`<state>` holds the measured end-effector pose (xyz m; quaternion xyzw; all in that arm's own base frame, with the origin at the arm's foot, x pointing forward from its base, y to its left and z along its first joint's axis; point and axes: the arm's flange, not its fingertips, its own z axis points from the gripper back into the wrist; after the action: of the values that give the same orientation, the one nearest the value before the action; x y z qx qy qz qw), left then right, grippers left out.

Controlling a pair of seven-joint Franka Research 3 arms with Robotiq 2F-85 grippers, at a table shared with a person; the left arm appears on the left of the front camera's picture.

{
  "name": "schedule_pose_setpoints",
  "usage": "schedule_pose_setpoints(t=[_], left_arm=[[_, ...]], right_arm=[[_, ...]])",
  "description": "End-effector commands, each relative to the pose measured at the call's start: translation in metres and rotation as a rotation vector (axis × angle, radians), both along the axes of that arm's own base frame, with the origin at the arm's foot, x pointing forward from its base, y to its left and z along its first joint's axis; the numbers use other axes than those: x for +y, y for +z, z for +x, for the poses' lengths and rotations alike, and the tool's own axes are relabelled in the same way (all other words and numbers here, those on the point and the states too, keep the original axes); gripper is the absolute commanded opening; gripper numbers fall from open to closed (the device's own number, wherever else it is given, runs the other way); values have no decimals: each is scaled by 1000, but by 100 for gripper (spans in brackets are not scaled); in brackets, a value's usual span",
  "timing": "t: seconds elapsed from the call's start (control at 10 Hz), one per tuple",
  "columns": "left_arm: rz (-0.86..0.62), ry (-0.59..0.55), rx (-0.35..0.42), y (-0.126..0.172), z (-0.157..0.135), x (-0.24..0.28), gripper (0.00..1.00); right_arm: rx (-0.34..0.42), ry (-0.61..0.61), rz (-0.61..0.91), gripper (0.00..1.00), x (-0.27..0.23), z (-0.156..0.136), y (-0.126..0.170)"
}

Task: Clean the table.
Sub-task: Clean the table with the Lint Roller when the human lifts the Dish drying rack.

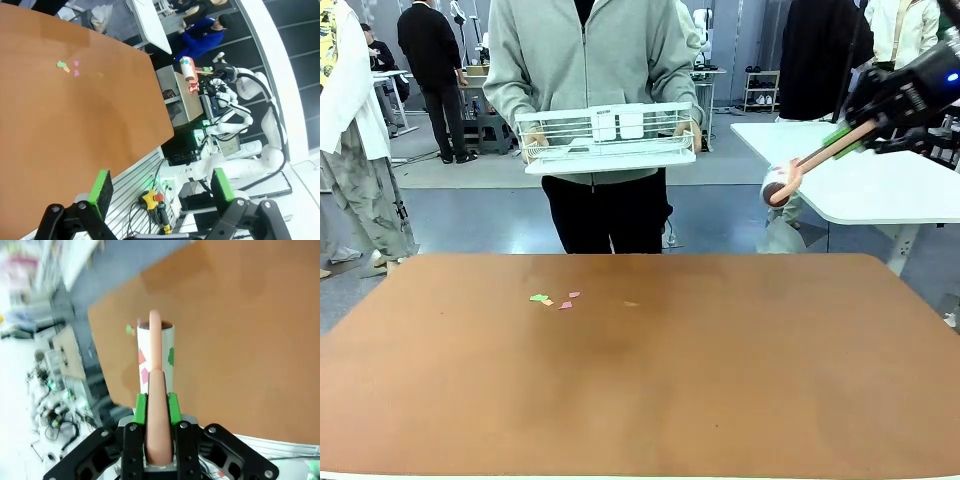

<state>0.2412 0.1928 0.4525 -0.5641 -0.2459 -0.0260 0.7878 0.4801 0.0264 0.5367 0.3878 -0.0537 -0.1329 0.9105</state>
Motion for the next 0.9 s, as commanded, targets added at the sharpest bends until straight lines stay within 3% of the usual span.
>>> schedule_pose_setpoints(t=[0.0, 0.1, 0.2, 0.3, 0.8], left_arm=[[-17, -2, -29, 3, -1, 1, 100], [-17, -2, -29, 3, -1, 1, 100], [-17, -2, -29, 3, -1, 1, 100], [-17, -2, -29, 3, -1, 1, 100], [-17, -2, -29, 3, -1, 1, 100]], right_arm=[[35, 128, -2, 21, 24, 37, -32], [-27, 153, -15, 21, 46, 36, -55], [-33, 175, -5, 21, 64, 34, -73], [26, 183, 6, 21, 75, 38, -86], [50, 195, -16, 21, 78, 41, -93]])
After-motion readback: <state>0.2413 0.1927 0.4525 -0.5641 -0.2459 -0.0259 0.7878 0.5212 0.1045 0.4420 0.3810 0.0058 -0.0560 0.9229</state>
